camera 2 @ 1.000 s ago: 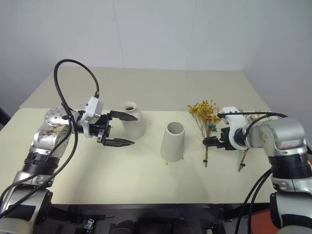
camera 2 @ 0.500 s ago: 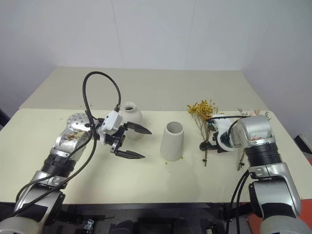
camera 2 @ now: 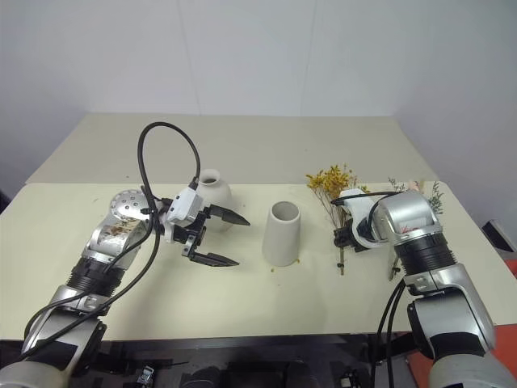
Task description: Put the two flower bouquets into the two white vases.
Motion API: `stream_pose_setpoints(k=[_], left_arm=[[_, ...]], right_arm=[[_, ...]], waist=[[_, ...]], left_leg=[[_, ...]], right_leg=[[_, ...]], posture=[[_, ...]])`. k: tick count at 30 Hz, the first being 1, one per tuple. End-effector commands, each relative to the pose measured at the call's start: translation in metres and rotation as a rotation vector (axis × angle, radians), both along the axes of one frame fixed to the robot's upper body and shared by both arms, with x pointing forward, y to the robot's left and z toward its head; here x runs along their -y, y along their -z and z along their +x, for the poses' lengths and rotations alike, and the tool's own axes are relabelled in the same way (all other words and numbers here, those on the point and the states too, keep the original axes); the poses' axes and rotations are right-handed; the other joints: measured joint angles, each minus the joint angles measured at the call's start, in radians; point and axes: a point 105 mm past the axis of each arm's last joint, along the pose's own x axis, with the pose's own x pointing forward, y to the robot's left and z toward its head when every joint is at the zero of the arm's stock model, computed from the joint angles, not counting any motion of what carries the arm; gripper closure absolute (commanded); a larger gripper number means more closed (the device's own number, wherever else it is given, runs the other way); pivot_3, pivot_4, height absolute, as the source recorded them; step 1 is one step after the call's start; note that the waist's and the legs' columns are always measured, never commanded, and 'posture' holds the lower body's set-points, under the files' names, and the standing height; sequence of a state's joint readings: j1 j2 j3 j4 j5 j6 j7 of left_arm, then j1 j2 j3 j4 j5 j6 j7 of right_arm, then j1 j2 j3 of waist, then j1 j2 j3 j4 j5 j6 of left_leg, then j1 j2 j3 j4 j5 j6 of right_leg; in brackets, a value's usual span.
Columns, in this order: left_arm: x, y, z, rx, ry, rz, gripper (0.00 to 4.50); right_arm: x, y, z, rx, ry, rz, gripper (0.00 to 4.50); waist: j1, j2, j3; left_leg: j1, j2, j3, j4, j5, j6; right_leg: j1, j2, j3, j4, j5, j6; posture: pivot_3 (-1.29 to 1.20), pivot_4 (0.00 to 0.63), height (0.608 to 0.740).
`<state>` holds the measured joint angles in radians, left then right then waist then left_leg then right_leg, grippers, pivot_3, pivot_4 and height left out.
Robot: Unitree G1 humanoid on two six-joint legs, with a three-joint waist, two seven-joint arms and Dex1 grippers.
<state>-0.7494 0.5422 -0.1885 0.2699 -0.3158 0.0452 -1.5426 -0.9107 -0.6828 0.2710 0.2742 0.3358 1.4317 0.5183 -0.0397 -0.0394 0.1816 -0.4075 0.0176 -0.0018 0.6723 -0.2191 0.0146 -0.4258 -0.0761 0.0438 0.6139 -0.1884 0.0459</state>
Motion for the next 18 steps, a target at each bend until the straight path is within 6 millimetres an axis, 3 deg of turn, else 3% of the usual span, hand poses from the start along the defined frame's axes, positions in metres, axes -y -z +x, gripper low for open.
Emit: stream_pose_setpoints(k=[1, 12, 18], left_arm=[[-0.001, -0.011, -0.002, 0.044, 0.004, -0.019, 0.0], [-0.002, -0.012, 0.001, 0.056, -0.007, -0.022, 0.0], [-0.003, -0.014, 0.003, 0.063, -0.014, -0.031, 0.0]], right_arm=[[-0.006, 0.011, -0.004, -0.03, -0.032, -0.01, 4.4], [0.001, 0.005, -0.002, -0.005, -0.007, 0.012, 4.49], [0.011, -0.027, 0.012, 0.157, 0.106, 0.088, 4.49]], waist=[[-0.002, 0.0, 0.0], [-0.002, 0.0, 0.0], [-0.002, 0.0, 0.0]], left_leg=[[0.0, 0.0, 0.0, 0.0, 0.0, 0.0], [0.001, 0.0, 0.0, 0.0, 0.0, 0.0], [0.0, 0.0, 0.0, 0.0, 0.0, 0.0]], right_leg=[[0.0, 0.0, 0.0, 0.0, 0.0, 0.0], [0.001, 0.0, 0.0, 0.0, 0.0, 0.0], [0.0, 0.0, 0.0, 0.0, 0.0, 0.0]], posture=[[0.0, 0.15, 0.74], [0.0, 0.15, 0.74], [0.0, 0.15, 0.74]])
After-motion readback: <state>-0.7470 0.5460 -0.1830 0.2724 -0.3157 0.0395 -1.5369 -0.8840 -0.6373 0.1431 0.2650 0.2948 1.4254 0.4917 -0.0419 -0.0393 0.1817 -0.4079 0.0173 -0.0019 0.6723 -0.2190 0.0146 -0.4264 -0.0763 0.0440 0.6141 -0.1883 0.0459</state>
